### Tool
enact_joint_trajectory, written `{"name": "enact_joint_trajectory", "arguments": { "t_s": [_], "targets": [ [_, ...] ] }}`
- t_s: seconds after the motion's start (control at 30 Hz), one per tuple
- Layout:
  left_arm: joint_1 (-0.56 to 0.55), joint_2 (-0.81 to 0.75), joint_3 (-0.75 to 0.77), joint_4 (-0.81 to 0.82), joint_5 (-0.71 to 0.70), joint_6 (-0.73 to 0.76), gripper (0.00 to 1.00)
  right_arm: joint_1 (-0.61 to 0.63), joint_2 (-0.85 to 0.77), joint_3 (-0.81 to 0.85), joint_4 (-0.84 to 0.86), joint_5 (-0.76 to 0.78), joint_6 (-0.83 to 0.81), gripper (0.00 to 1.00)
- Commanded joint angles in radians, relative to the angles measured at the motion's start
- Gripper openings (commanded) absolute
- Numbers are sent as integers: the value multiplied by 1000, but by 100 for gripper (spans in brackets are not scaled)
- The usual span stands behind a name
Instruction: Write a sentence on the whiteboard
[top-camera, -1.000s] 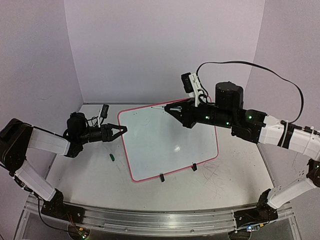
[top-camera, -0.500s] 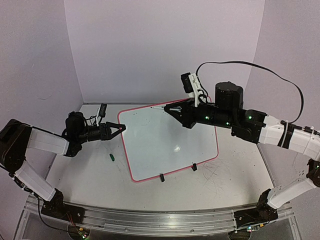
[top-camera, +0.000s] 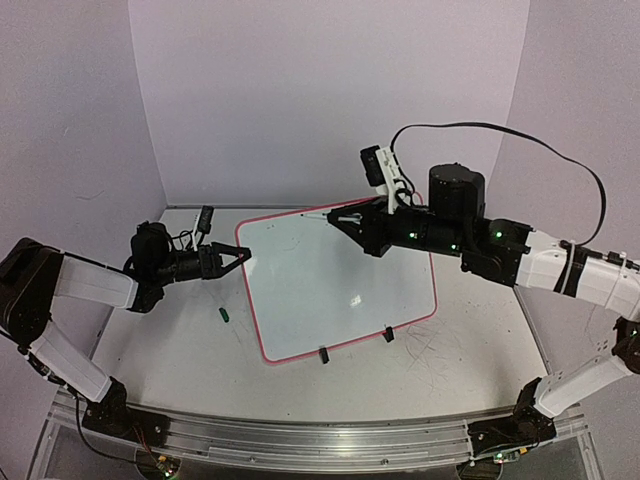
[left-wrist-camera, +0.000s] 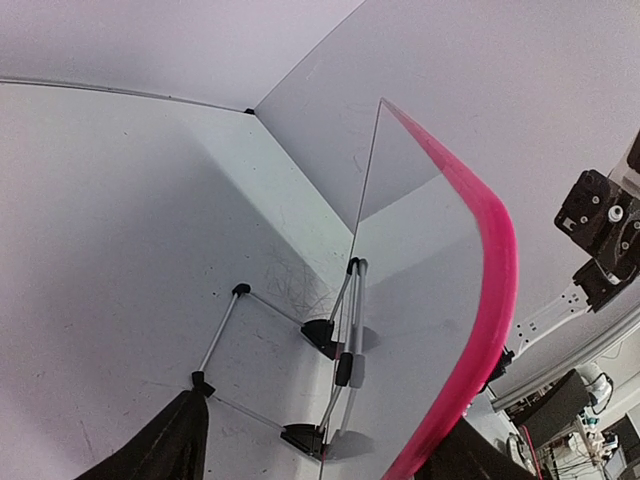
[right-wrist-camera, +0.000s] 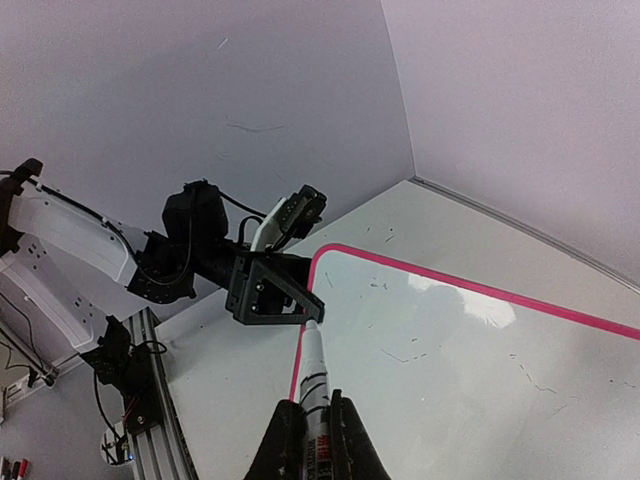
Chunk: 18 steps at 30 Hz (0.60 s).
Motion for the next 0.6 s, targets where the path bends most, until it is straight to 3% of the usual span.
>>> {"name": "enact_joint_trajectory", "arguments": {
  "t_s": [0.0,0.2,0.43,0.57],
  "targets": [
    [8,-10,56,25,1,-6,63,7,28,62,28,3,-6,0],
    [8,-10,50,25,5,5,45,25,73,104,32,-2,-20,0],
    [8,-12,38,25,37,65,18,88,173,201,-36,73,-62,0],
    [0,-18,34,26,50,108,10,111,207,215,-64,108,-83,0]
  ]
}}
